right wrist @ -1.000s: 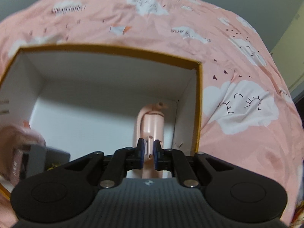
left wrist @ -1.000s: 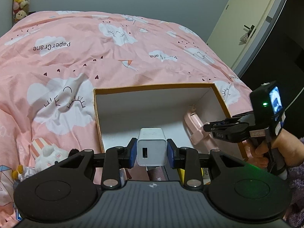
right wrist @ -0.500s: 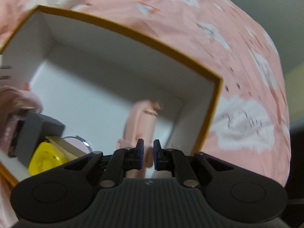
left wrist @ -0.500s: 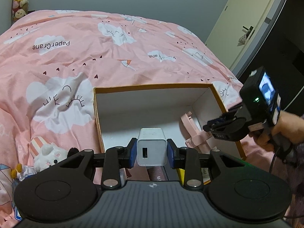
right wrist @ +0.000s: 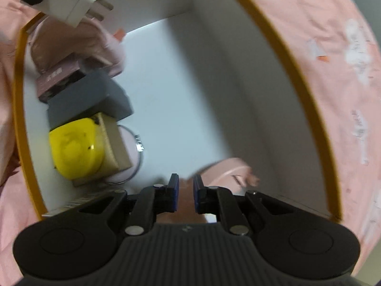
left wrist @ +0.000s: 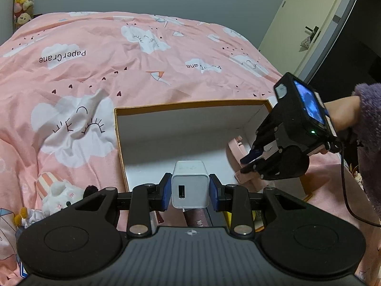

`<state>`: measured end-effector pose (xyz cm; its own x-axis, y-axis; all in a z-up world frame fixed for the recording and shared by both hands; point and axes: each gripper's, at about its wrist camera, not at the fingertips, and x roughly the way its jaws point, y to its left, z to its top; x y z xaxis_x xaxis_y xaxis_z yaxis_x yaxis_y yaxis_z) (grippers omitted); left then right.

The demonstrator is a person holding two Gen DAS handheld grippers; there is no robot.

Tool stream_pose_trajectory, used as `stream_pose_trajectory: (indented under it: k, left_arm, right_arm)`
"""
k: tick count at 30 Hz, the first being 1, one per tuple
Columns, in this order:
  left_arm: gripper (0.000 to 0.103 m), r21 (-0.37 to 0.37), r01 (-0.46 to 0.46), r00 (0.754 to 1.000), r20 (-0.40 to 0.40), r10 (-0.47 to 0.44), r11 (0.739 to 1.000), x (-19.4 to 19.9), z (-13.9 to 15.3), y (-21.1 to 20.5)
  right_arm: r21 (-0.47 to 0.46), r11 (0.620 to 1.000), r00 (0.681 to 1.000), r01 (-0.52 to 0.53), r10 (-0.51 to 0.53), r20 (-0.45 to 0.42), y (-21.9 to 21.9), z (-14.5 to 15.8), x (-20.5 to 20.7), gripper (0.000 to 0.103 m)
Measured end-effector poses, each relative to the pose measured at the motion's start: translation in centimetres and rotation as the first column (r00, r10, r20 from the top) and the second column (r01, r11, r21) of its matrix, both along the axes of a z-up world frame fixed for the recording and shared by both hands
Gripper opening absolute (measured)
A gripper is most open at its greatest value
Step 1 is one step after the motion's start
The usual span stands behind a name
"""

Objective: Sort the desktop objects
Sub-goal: 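Lower the pink gadget into the box with the right gripper, then bring the right gripper to the white charger held by the left gripper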

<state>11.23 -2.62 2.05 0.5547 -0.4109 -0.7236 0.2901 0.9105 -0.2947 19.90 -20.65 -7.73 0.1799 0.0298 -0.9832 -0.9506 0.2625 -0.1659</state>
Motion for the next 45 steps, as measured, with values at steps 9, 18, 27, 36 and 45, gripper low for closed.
stream_pose_trajectory:
  k: [9,18,27,36,45]
  left_arm:
    - [0.037,0.016,0.006,1.000,-0.015,-0.006,1.000,0.4,-0.4,-0.1]
    - [0.037,0.027,0.029,1.000,-0.003,-0.029,0.999,0.2,-0.2,-0.9]
    - [0.037,0.042,0.077,0.997,0.023,-0.078,0.996,-0.3,0.2,-2.2]
    - [0.037,0.115,0.139,0.988,0.045,-0.145,0.984,-2.1,-1.1,-3.6]
    - [0.037,0.214,0.174,0.971,0.125,-0.204,0.961,-4.7,-1.0,-4.6]
  right_arm:
    - [-0.033,0.996,0.997,-0.078,0.078,-0.001,-0.3,-0.7,-0.6,0.011]
    - [-0.062,0.995,0.996,-0.076,0.078,0.040,-0.5,-0.6,-0.9,0.014]
    - [0.069,0.992,0.988,0.103,-0.110,0.108,-1.6,3.7,-0.6,0.015]
    - [0.454,0.731,0.848,0.509,-0.518,-0.116,-5.2,8.1,-3.7,0.024]
    - [0.506,0.411,0.648,0.759,-0.550,-0.527,-4.2,6.0,-5.7,0.033]
